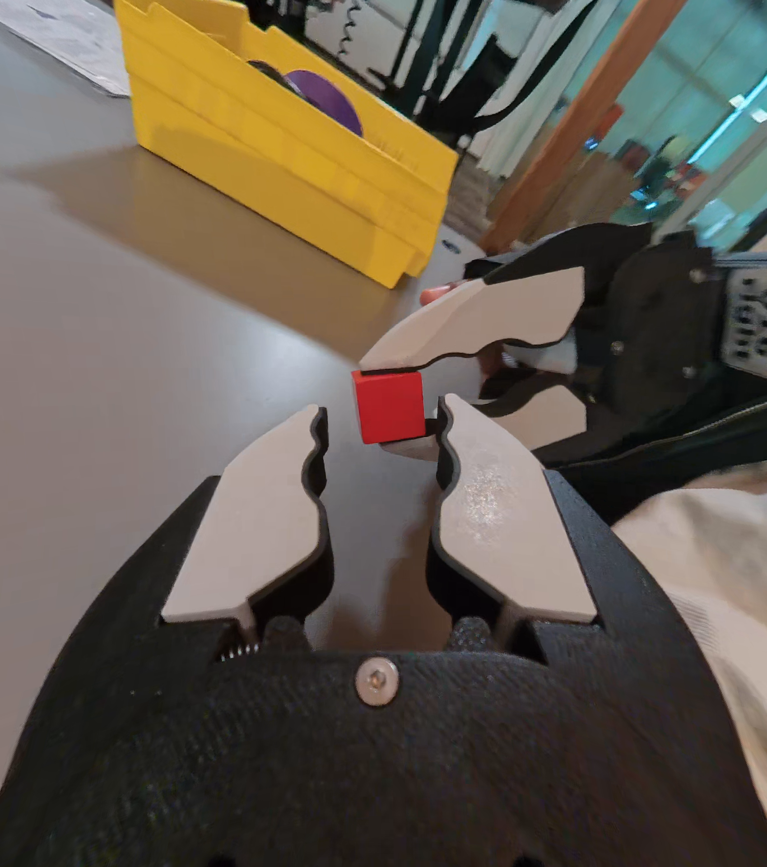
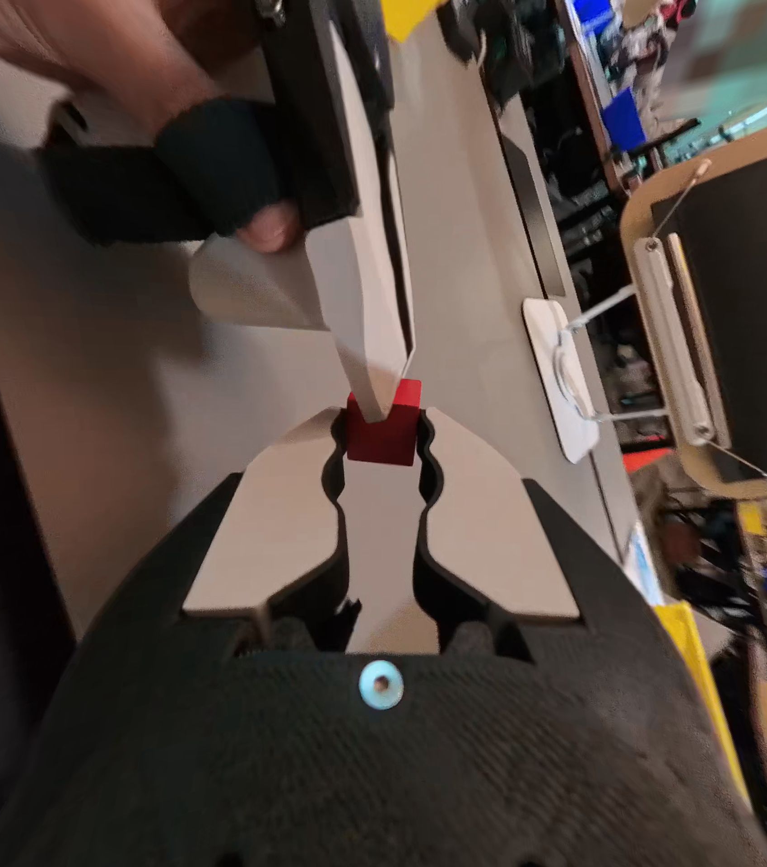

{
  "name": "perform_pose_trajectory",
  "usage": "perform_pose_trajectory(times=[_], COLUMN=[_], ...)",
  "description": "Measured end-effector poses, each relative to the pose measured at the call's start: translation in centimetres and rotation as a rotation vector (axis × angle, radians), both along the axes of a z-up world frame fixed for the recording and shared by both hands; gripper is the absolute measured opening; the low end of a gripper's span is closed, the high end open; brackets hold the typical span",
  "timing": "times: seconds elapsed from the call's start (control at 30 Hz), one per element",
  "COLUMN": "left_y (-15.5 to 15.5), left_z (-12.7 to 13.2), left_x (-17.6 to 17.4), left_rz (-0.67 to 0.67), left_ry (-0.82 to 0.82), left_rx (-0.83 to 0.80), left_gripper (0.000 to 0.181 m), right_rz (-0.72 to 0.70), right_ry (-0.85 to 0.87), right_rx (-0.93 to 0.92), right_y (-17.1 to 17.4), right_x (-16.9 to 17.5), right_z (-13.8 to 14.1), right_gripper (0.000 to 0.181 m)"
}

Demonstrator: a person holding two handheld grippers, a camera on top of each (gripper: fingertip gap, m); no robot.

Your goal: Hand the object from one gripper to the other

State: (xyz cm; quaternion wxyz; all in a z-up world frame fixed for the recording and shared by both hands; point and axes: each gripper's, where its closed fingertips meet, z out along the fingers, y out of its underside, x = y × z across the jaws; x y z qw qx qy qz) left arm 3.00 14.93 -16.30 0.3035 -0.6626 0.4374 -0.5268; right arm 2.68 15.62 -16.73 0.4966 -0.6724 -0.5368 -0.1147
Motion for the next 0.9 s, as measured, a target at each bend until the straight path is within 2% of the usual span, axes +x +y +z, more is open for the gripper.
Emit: perform_pose_trajectory(times=[0.13,0.27,0.37,0.53,0.57,0.6,0.63,0.73,0.8,0.9], left_y=[-0.1,-0.6,-0.6,-0.6,-0.5,-0.3,-0.3,0.2,0.4,0.7], left_z=[0.0,-0.5,-0.6,0.1,0.3,0.5,0.8,1.7,2.4,3.4], left_x=[0.1,0.4,0.3,0.2,0.2,0.1,0.0,-0.3,-0.6,-1.0], left_rz=[0.033,0.026,0.019,0.010,0.011,0.010,0.002,-0.010,-0.018,-0.022], left_ry=[0.052,0.098,0.104,0.054,0.039,0.019,-0.008,-0.086,-0.158,-0.233], left_rx=[0.106,0.174,0.177,0.086,0.076,0.067,0.059,0.028,0.008,0.022], left_gripper=[0.044,0.036,0.033,0.030,0.030,0.030,0.030,0.030,0.029,0.029], right_rz=[-0.069,-0.093,-0.095,-0.060,-0.043,-0.031,-0.010,-0.005,0.000,0.033], right_ry=[-0.156,-0.187,-0.176,-0.160,-0.152,-0.134,-0.104,0.096,0.292,0.633], right_rx=[0.061,0.080,0.079,0.145,0.166,0.188,0.180,0.052,-0.049,-0.228], right_y=[-0.1,-0.3,-0.4,-0.2,-0.1,0.2,0.3,0.9,1.3,1.3], right_x=[-0.2,-0.8,-0.9,-1.1,-1.1,-1.0,-1.0,-0.6,-0.4,-0.2], right_z=[-0.5,-0.4,-0.3,0.4,0.5,0.6,0.5,0.0,0.4,1.7], right_gripper=[0.029,0.029,0.029,0.029,0.032,0.049,0.069,0.102,0.111,0.113])
